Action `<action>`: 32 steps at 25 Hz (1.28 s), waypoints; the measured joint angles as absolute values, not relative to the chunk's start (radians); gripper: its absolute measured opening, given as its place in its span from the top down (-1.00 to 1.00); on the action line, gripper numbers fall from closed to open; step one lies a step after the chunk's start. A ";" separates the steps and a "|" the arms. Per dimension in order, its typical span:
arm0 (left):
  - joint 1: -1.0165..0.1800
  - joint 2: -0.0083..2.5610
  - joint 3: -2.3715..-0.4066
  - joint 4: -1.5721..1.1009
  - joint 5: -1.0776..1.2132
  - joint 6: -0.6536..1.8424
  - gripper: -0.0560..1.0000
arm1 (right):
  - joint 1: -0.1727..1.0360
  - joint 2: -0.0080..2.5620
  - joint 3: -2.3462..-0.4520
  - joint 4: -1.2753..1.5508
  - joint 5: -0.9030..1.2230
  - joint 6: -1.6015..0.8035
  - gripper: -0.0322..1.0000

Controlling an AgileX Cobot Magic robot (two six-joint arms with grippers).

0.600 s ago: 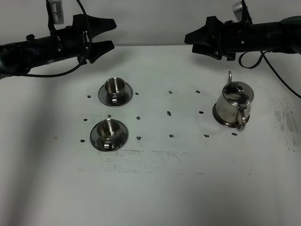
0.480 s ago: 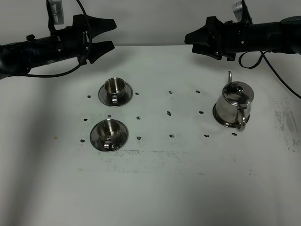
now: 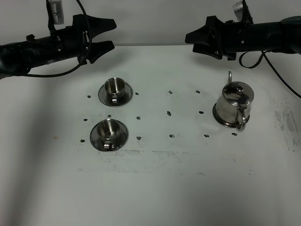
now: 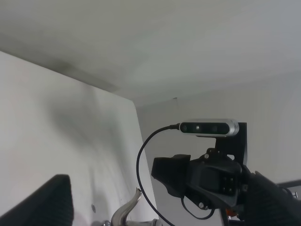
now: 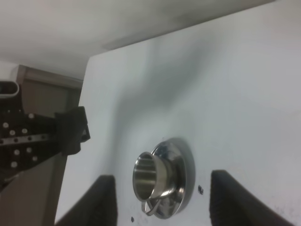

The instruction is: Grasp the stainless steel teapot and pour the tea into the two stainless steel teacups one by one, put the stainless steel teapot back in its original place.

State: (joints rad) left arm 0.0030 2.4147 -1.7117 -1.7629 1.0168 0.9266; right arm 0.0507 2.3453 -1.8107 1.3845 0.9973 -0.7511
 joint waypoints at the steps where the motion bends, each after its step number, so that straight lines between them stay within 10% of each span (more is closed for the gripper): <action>1: 0.003 2.415 -1.712 -1.763 1.017 0.927 -0.46 | 0.051 2.345 -1.811 1.384 0.997 -0.751 0.04; 32: 0.003 2.385 -1.712 -1.690 0.974 0.972 -0.44 | 0.051 2.346 -1.888 1.265 0.973 -0.722 0.04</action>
State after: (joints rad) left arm 0.0030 2.3853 -1.7117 -1.6899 0.9738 0.9716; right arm 0.0507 2.3456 -1.8879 1.2648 0.9728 -0.7225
